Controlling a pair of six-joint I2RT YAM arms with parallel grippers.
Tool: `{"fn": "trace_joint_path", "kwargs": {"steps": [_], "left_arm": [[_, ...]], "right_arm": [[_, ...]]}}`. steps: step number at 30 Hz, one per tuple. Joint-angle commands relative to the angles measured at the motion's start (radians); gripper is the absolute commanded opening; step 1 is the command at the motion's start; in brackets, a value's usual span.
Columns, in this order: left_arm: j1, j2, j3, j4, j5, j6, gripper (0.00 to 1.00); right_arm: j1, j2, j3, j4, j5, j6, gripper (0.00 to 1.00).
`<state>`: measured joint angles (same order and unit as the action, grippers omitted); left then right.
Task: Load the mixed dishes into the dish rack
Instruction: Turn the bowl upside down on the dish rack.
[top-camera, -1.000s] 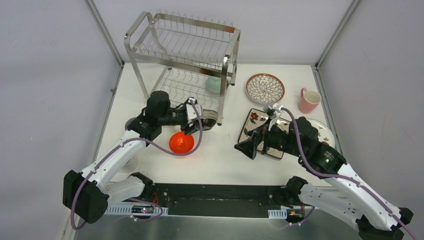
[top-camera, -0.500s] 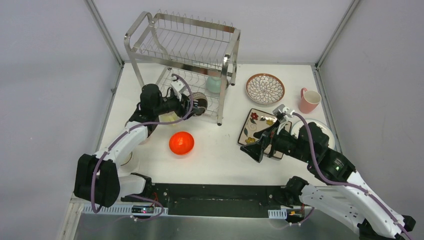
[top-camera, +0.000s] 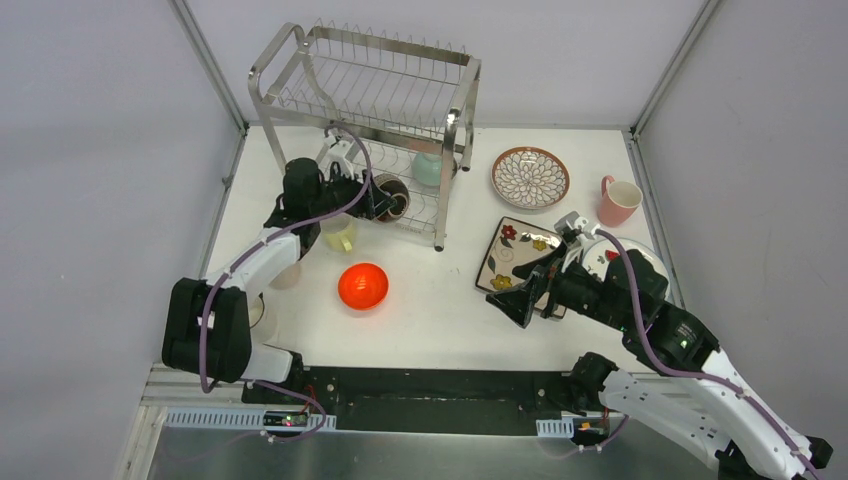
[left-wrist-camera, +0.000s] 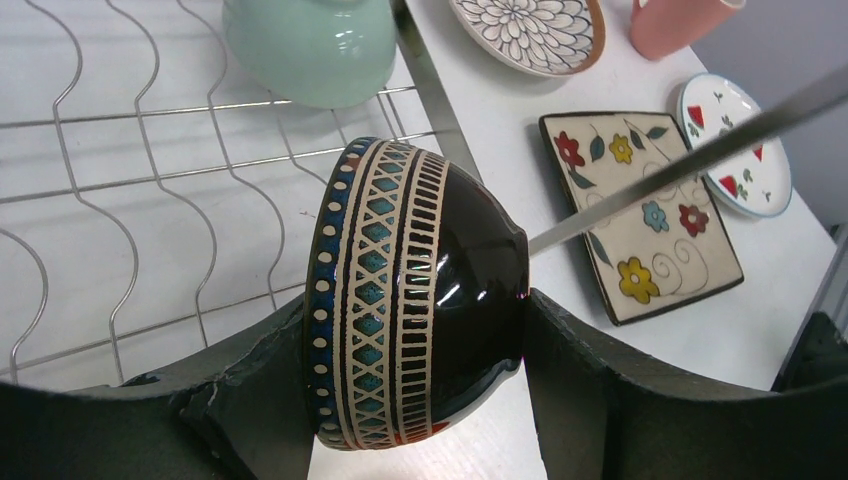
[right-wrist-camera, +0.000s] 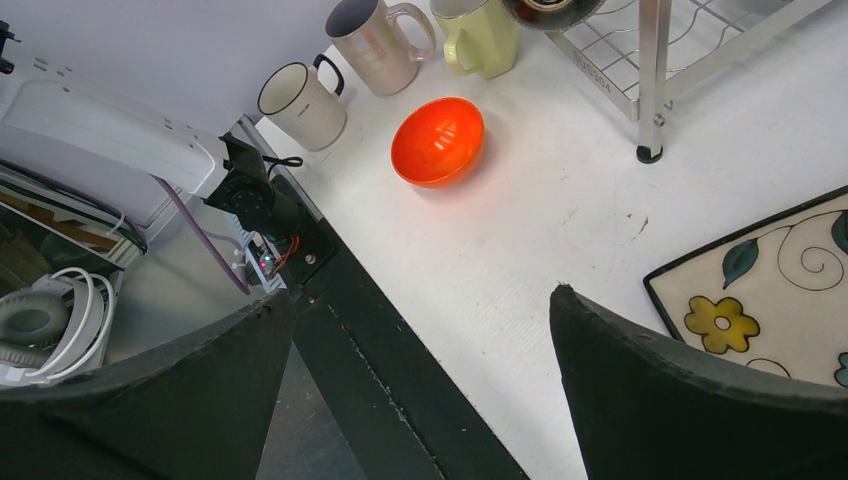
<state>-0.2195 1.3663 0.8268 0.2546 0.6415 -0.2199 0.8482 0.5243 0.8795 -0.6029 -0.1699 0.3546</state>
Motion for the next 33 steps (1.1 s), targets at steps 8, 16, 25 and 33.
{"fn": "trace_joint_path", "kwargs": {"steps": [8, 16, 25, 33], "left_arm": [[0.020, 0.059, 0.085, 0.171, -0.125, -0.249, 0.19], [0.021, 0.113, 0.095, 0.172, -0.197, -0.434, 0.15], [0.022, 0.126, 0.055, 0.271, -0.249, -0.586, 0.18], [0.022, 0.180, 0.058, 0.308, -0.238, -0.706, 0.18]], "right_arm": [[-0.003, -0.018, 0.032, -0.005, 0.018, 0.017, 1.00], [-0.003, -0.020, 0.035, -0.007, 0.018, 0.022, 1.00], [-0.003, -0.029, 0.028, -0.014, 0.024, 0.022, 1.00], [-0.003, -0.019, 0.031, -0.012, 0.018, 0.017, 1.00]]}}
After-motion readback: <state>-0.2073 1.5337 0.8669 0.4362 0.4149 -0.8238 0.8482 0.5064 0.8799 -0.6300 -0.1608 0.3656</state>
